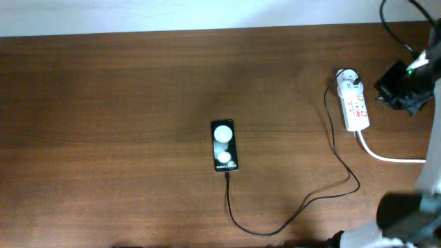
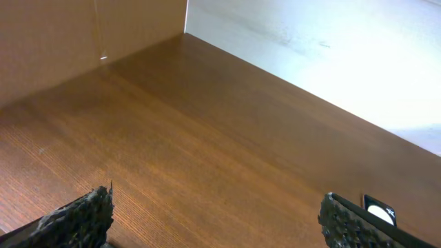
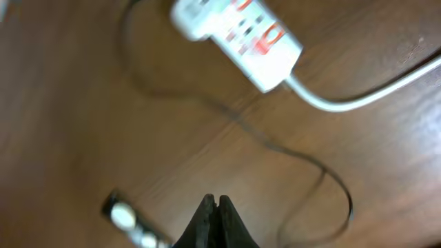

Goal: Plug charger to phone and switch on socket

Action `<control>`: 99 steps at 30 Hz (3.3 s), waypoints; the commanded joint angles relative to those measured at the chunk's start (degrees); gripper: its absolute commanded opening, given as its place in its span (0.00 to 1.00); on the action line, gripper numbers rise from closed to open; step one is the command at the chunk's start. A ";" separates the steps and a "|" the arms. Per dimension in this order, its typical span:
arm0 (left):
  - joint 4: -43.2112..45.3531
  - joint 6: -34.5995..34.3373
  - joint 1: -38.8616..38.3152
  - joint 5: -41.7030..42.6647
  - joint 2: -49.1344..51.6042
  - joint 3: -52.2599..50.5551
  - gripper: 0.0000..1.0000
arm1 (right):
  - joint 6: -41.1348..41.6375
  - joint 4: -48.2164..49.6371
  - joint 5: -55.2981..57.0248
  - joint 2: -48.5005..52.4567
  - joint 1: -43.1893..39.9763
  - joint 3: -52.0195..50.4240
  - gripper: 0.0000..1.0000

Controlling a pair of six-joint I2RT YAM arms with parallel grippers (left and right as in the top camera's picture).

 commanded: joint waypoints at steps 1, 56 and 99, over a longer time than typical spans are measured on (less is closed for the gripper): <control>0.04 -0.11 0.24 -0.83 0.11 0.20 0.99 | -0.72 -2.71 -0.33 -9.94 7.63 0.20 0.04; 85.13 13.20 0.24 12.76 0.15 -69.11 0.99 | -3.26 6.93 18.25 -72.41 18.47 -37.11 0.99; 85.13 13.20 0.24 12.74 0.15 -69.11 0.99 | -28.76 82.77 12.96 -97.79 17.84 -112.08 0.99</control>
